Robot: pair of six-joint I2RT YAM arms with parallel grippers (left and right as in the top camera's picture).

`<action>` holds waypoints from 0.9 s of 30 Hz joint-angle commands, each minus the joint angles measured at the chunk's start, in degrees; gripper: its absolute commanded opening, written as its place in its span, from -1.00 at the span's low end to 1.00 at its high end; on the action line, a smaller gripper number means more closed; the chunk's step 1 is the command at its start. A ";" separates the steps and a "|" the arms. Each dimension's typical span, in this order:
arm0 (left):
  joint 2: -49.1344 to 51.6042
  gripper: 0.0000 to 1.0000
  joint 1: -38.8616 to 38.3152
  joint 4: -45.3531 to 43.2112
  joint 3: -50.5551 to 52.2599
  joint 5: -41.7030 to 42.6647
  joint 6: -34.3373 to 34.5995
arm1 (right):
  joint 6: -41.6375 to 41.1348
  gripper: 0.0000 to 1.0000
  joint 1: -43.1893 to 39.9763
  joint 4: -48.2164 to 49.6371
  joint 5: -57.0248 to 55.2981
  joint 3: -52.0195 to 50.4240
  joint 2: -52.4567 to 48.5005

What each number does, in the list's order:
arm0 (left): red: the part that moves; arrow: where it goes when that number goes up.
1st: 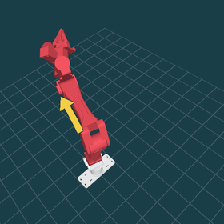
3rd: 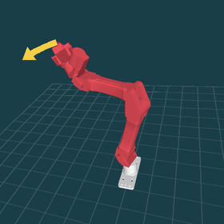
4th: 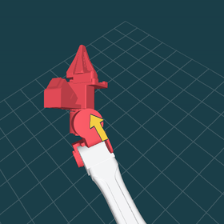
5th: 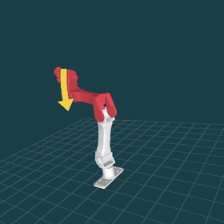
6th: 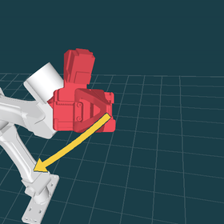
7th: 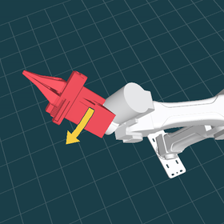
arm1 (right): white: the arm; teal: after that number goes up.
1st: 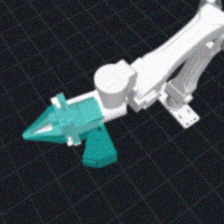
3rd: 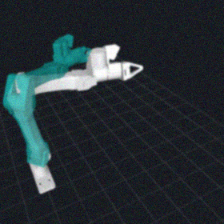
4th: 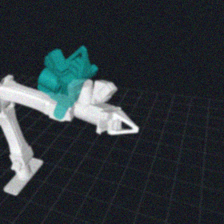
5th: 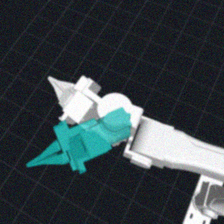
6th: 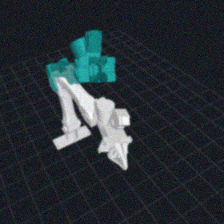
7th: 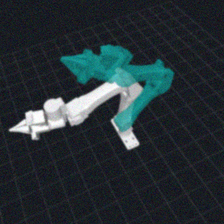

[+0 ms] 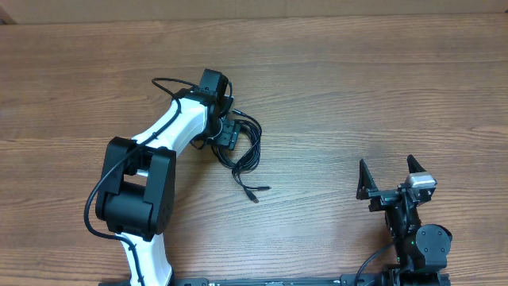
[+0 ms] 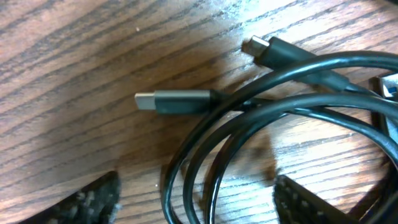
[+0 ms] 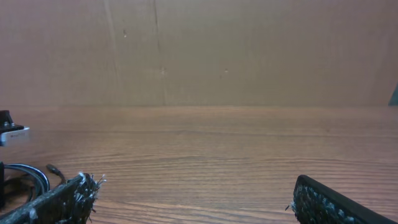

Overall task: Untangle cables
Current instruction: 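Lower the left gripper and close it on the cable loops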

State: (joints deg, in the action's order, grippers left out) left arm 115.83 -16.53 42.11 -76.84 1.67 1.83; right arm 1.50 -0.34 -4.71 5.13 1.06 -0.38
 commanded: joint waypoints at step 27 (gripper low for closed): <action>1.07 -0.76 -0.15 0.74 3.30 2.49 2.10 | -0.22 1.00 -0.15 0.26 0.02 -0.59 0.22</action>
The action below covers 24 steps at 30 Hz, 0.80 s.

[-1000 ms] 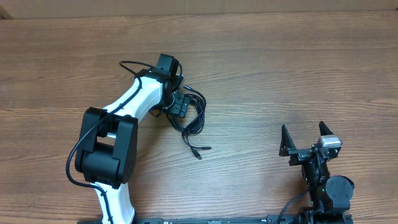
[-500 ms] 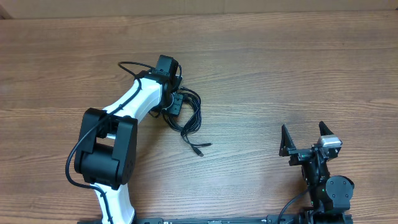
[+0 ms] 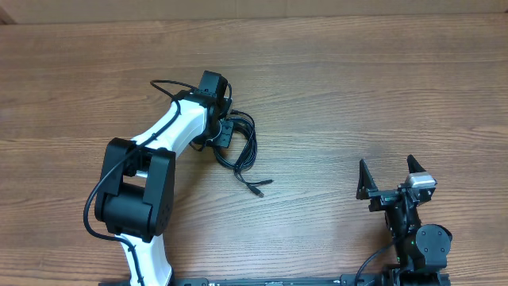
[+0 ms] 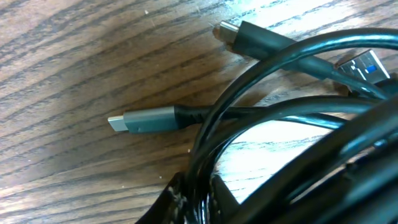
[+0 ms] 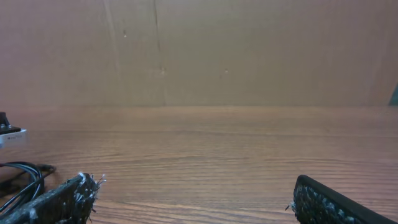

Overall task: Untangle cables
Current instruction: 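Lower the left gripper and close it on the cable loops, then lift the cable bundle with the left gripper and raise it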

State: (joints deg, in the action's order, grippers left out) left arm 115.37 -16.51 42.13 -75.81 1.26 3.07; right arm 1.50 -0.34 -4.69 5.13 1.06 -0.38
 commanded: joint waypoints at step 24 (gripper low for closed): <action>1.49 -0.92 -0.07 4.74 1.42 11.10 2.10 | -0.22 1.00 -0.15 0.24 0.02 -0.59 0.22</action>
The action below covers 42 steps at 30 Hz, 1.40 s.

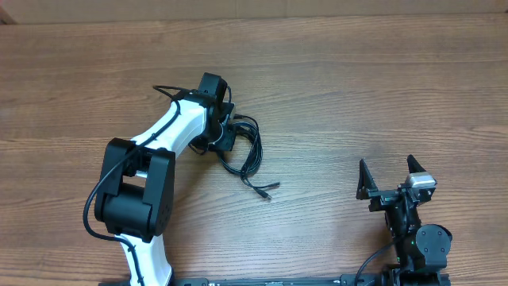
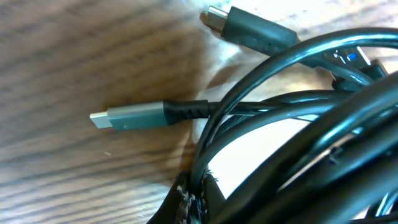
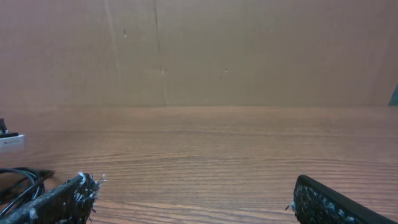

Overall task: Untangle cables
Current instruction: 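Lift the cable bundle with the left gripper and raise it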

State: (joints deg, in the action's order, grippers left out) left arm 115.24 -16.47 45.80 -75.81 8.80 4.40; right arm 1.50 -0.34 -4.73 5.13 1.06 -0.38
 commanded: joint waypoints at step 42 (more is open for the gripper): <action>1.09 -0.92 -0.04 22.49 -13.55 35.15 -21.77 | -0.22 1.00 -0.15 0.28 0.04 -0.59 0.22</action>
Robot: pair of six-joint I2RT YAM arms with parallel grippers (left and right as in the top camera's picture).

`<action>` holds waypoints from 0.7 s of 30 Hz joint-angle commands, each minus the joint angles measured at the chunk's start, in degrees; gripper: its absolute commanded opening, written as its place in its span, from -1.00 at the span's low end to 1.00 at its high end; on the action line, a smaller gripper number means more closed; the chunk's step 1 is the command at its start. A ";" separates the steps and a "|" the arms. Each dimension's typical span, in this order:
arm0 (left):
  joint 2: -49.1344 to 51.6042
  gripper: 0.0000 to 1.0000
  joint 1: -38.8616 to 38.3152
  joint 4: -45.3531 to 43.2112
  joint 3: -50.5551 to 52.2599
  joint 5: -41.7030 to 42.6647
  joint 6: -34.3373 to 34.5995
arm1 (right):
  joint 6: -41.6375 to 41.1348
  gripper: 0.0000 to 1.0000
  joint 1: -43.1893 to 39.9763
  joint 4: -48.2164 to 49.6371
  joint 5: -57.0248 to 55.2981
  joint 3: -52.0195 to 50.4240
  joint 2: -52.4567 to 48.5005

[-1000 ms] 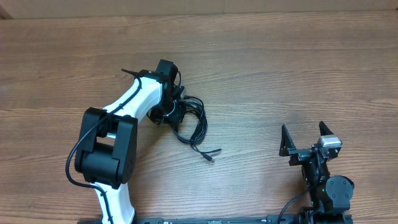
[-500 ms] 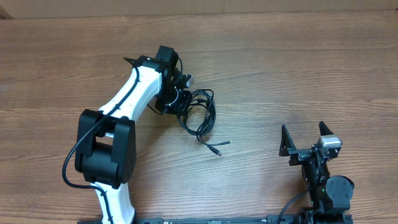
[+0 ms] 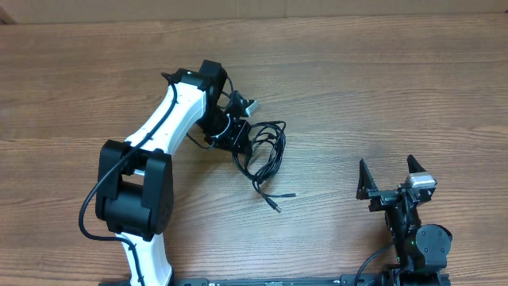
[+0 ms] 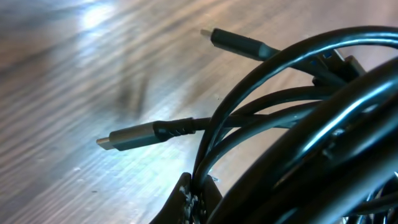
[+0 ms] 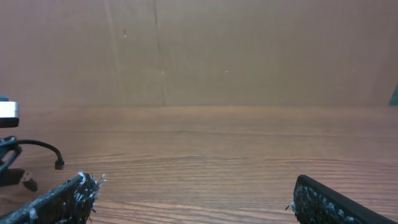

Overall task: Untangle cables
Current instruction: 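Lift the cable bundle with the left gripper and raise it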

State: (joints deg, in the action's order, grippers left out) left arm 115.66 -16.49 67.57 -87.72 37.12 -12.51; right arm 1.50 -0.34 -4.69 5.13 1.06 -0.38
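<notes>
A bundle of black cables hangs in loops from my left gripper, which is shut on the strands near the table's middle. One loose end with a plug trails toward the front. In the left wrist view the cable loops fill the frame, pinched between the fingers, with a grey plug and a second plug over the wood. My right gripper rests open at the front right, far from the cables; its fingers hold nothing.
The wooden table stretches around the cables. A brown wall stands behind the far edge in the right wrist view.
My left gripper has moved right and lifted with the cable bundle; the loops now hang spread out farther right, and the trailing plug end has shifted right and forward.
My left gripper was open over the cable pile. By 2.2 s ago it had shut on several strands. It then held them slightly raised, and now the bundle is carried to the right. The right arm stayed still throughout.
</notes>
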 commanded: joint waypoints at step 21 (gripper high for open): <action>0.68 -0.92 -0.02 8.79 -1.64 24.09 -12.46 | -0.22 1.00 -0.15 0.24 0.04 -0.59 0.22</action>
State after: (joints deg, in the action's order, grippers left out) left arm 115.66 -16.49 75.53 -87.77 55.79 -22.96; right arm 1.50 -0.34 -4.71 5.10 1.06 -0.38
